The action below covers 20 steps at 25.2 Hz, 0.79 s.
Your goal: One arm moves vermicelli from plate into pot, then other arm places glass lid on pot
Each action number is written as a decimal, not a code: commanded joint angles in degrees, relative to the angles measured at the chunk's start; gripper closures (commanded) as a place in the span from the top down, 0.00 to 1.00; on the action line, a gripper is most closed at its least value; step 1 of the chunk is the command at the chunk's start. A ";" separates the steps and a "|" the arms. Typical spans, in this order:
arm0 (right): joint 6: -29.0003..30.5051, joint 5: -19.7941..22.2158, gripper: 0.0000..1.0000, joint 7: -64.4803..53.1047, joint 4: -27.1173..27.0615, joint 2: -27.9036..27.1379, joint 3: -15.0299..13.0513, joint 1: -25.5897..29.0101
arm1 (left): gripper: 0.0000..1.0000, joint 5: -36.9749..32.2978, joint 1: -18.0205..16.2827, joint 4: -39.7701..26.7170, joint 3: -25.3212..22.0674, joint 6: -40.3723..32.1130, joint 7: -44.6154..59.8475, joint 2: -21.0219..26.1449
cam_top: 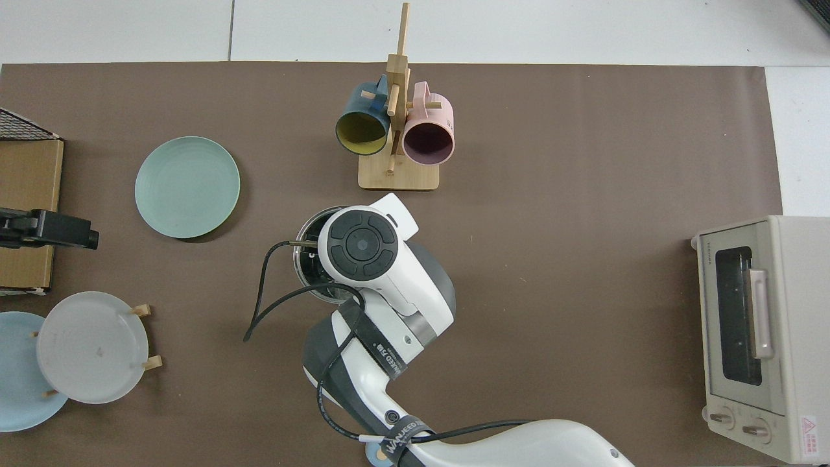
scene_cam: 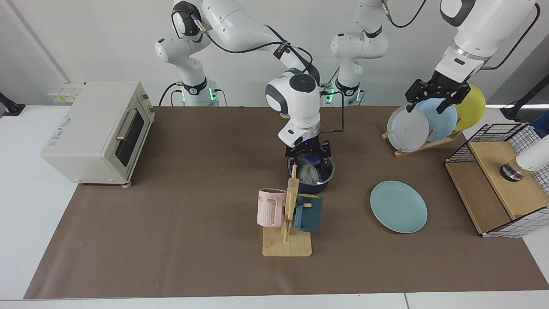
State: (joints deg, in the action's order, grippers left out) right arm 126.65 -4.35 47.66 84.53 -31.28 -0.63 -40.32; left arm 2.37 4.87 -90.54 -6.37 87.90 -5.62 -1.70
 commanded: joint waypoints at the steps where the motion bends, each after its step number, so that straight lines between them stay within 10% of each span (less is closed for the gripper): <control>1: 0.79 -1.89 0.99 -2.22 1.08 1.22 0.10 0.25 | 1.00 -1.14 0.31 -1.83 0.04 0.69 -0.18 -1.64; 20: -15.54 4.79 0.99 -0.72 -0.07 11.67 -0.51 0.77 | 1.00 -1.14 0.31 -1.92 0.04 0.69 -0.10 -1.64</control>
State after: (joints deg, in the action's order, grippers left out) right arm 116.12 -1.89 47.66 82.53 -24.60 -1.00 -40.33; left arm 2.37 4.87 -90.54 -6.37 87.90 -5.62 -1.71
